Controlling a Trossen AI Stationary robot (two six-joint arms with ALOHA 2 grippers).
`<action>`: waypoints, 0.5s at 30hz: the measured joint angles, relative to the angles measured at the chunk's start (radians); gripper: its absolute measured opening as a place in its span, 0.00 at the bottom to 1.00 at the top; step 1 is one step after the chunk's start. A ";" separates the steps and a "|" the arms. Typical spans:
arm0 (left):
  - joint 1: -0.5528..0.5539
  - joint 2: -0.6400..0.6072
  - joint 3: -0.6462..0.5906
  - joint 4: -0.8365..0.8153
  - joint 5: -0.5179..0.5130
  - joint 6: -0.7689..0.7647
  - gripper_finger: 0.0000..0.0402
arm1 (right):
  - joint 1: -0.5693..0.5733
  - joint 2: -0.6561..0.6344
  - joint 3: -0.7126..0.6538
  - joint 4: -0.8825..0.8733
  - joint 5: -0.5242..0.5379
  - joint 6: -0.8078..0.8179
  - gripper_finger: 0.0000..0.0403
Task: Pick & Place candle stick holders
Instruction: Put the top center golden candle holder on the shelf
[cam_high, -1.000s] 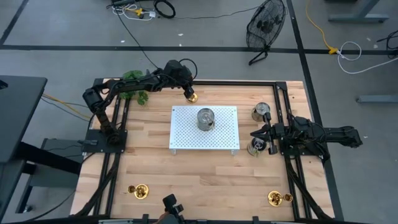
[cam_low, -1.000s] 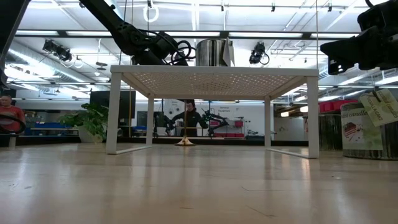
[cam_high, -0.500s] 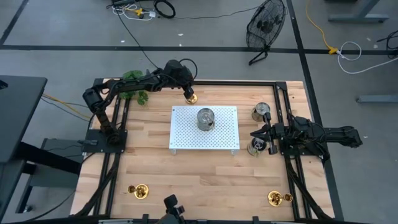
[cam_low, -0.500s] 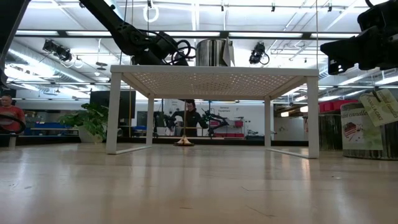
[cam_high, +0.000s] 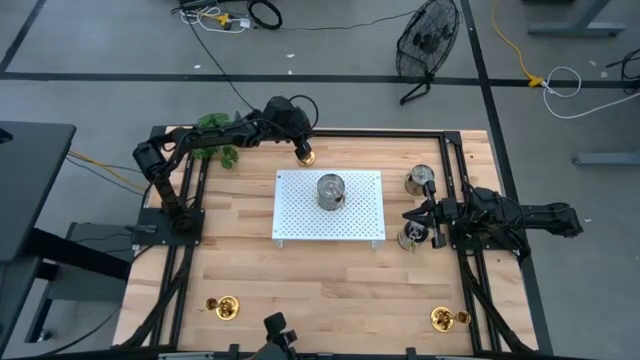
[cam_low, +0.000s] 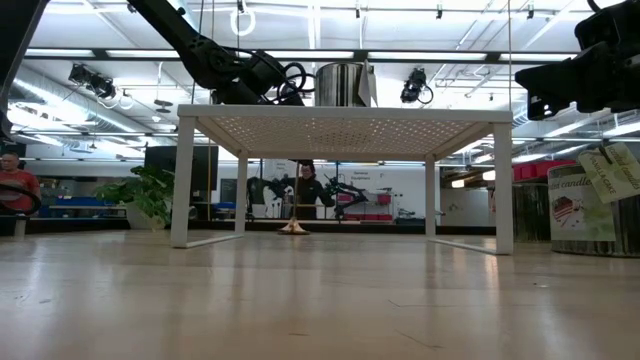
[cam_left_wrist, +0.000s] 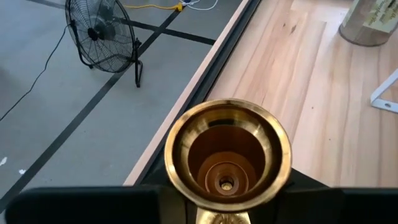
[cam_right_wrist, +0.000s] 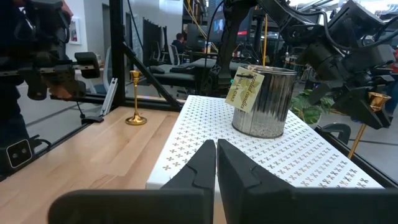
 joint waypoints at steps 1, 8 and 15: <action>0.000 0.000 0.000 0.000 0.000 0.000 0.26 | 0.000 0.000 0.000 0.000 0.000 0.000 0.05; 0.000 0.000 0.000 0.006 0.000 0.000 0.24 | 0.000 0.000 0.000 0.000 0.000 0.000 0.05; 0.000 0.000 0.000 0.006 0.000 0.001 0.24 | 0.000 0.000 0.000 0.000 0.000 0.000 0.05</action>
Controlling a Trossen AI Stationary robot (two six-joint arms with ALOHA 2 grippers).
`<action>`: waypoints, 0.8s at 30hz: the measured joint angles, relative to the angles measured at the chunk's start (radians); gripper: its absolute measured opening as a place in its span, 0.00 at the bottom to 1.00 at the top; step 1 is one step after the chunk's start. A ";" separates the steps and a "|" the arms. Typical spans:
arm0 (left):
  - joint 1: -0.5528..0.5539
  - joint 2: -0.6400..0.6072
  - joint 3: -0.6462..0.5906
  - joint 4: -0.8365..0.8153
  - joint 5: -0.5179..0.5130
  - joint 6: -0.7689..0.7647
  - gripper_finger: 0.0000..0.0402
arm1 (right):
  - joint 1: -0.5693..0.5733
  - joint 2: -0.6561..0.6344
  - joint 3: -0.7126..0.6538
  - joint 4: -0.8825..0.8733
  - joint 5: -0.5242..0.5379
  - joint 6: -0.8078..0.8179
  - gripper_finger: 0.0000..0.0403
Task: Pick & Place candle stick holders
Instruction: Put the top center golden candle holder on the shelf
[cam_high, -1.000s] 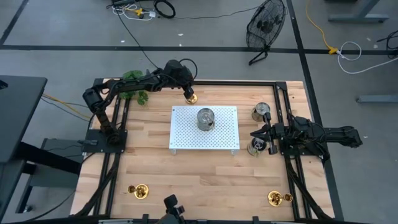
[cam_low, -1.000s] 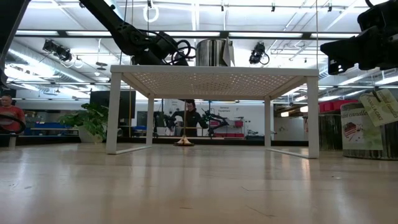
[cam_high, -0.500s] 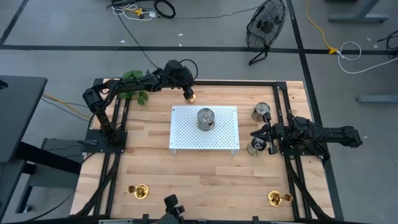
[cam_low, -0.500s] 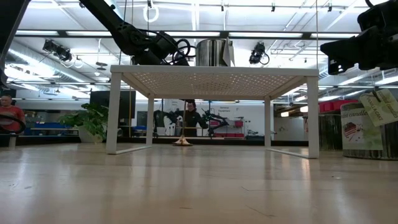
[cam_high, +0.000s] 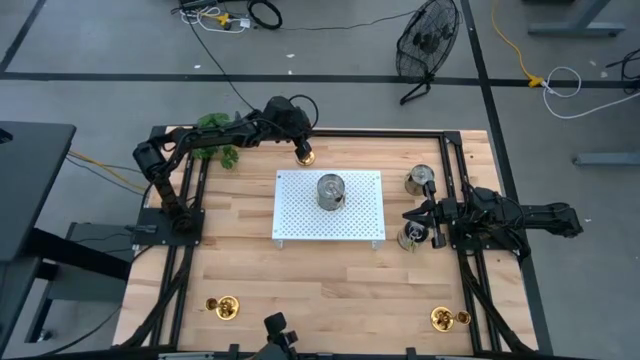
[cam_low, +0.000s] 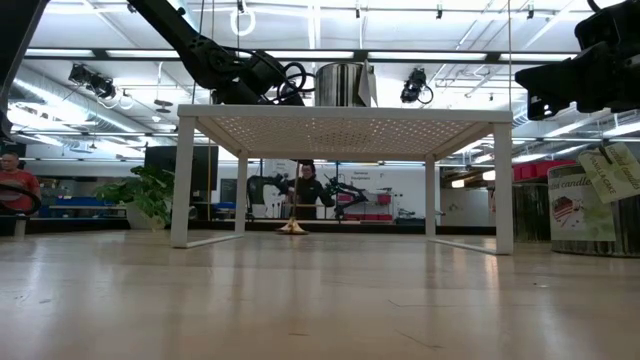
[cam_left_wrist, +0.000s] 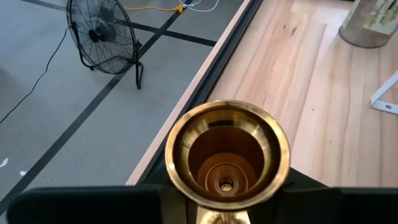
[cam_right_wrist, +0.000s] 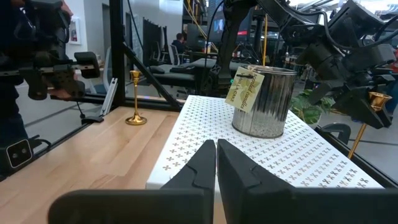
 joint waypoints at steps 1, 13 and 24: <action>0.000 0.000 0.000 0.000 0.000 0.000 0.24 | 0.000 0.000 0.000 0.000 0.000 0.000 0.05; 0.000 0.000 0.000 0.012 0.000 0.000 0.24 | 0.000 0.000 0.000 0.000 0.000 0.000 0.05; 0.003 -0.049 0.000 0.029 -0.005 0.002 0.24 | 0.000 0.000 0.000 0.000 0.000 0.000 0.05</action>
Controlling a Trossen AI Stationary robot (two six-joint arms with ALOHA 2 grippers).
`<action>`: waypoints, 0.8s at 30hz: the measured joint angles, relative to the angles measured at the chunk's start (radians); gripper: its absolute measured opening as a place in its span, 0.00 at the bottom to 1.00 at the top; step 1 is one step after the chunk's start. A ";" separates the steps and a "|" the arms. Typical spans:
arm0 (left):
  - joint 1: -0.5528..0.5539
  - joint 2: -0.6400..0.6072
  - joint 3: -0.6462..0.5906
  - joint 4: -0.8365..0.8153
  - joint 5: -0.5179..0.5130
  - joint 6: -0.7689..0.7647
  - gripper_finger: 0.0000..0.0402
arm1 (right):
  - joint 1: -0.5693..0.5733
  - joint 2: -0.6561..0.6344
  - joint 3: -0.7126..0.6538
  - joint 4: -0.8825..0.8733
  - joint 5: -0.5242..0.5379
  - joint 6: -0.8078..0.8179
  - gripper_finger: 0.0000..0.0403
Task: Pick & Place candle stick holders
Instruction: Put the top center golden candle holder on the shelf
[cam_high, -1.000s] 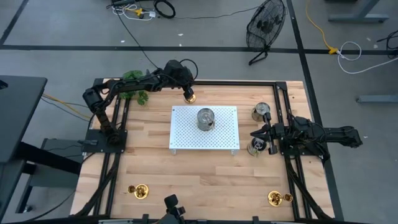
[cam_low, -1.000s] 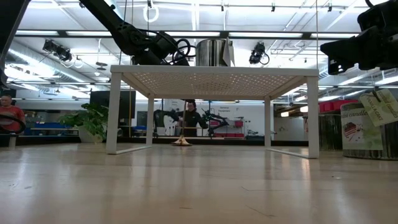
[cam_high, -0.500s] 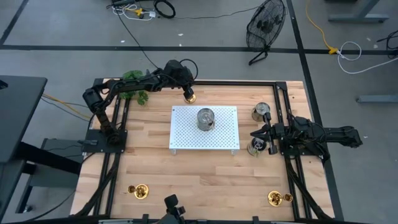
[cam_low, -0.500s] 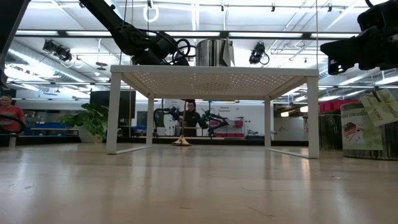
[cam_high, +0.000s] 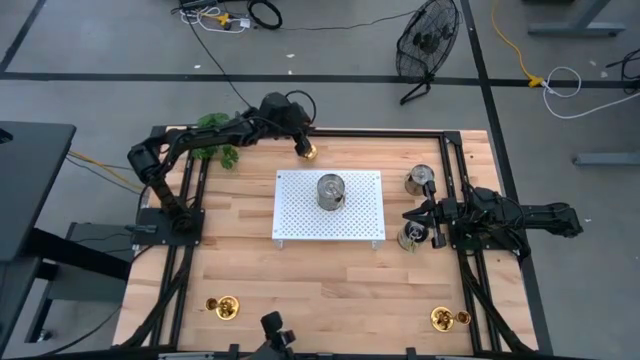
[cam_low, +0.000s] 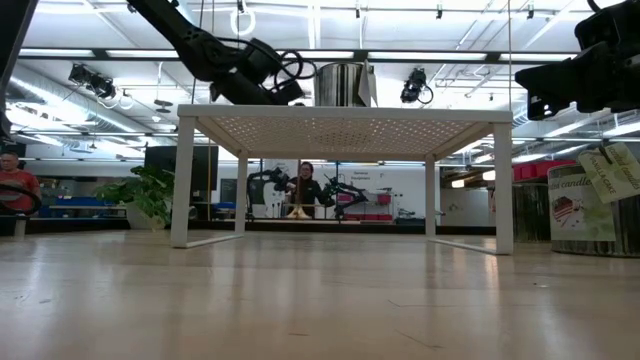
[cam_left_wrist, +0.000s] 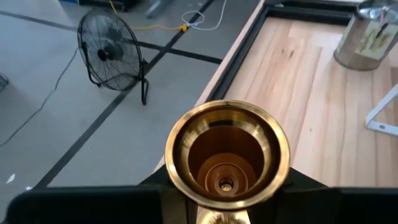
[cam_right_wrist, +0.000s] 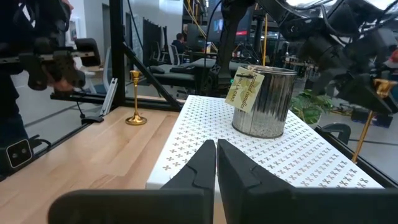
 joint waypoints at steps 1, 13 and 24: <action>0.002 -0.008 0.000 0.001 0.000 0.000 0.24 | 0.000 0.000 0.000 0.000 0.000 0.000 0.05; 0.010 -0.139 0.000 -0.010 -0.002 -0.004 0.24 | 0.000 0.000 0.000 0.000 0.000 0.000 0.05; 0.009 -0.288 0.000 -0.079 0.024 -0.051 0.24 | 0.000 0.000 0.000 0.000 0.000 0.000 0.05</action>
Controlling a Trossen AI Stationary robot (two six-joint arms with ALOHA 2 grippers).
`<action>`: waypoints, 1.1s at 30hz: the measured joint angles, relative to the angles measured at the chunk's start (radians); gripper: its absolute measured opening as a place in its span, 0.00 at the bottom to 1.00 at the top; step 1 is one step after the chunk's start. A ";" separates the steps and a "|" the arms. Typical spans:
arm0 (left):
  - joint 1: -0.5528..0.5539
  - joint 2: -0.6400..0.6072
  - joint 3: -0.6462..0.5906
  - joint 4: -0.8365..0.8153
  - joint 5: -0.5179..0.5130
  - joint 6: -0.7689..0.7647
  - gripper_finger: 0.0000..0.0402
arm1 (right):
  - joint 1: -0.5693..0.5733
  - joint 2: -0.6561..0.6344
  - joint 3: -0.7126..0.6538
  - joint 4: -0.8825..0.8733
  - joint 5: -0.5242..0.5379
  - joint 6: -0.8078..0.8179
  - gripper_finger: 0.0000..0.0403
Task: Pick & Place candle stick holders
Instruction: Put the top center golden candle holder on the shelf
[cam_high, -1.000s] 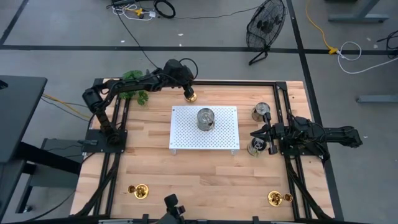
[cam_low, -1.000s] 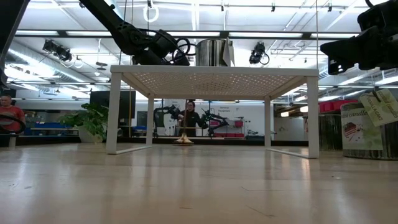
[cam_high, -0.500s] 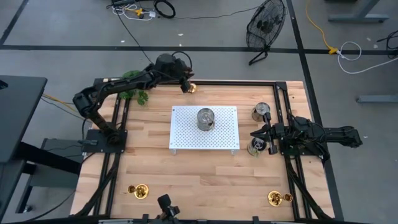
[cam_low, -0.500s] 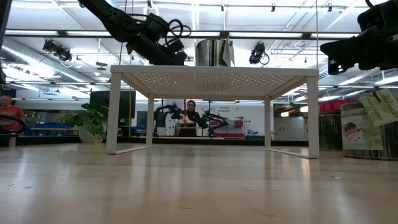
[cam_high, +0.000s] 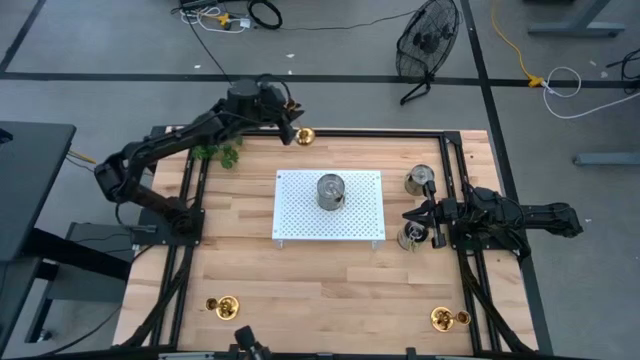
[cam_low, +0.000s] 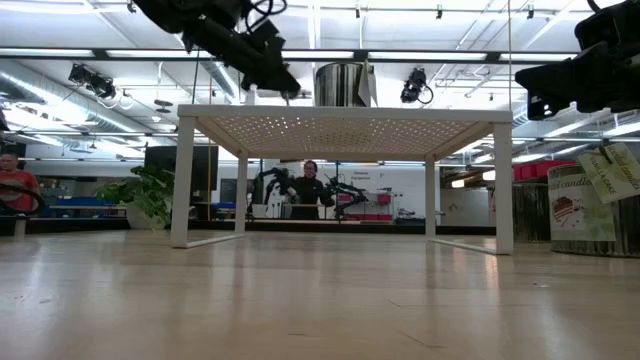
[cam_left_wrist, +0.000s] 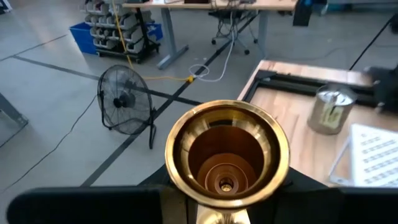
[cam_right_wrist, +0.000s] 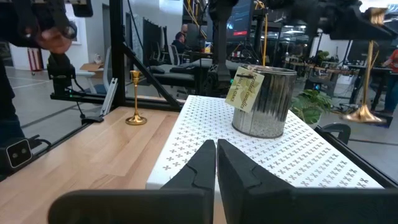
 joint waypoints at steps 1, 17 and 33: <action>0.000 -0.012 0.000 -0.002 0.003 -0.005 0.24 | 0.000 0.000 0.000 0.000 0.000 0.000 0.05; -0.015 -0.140 0.000 -0.077 0.207 -0.194 0.24 | 0.000 0.000 0.000 0.000 0.000 0.000 0.05; -0.150 -0.156 0.000 -0.274 0.260 -0.126 0.24 | 0.000 0.000 0.000 0.000 0.000 0.000 0.05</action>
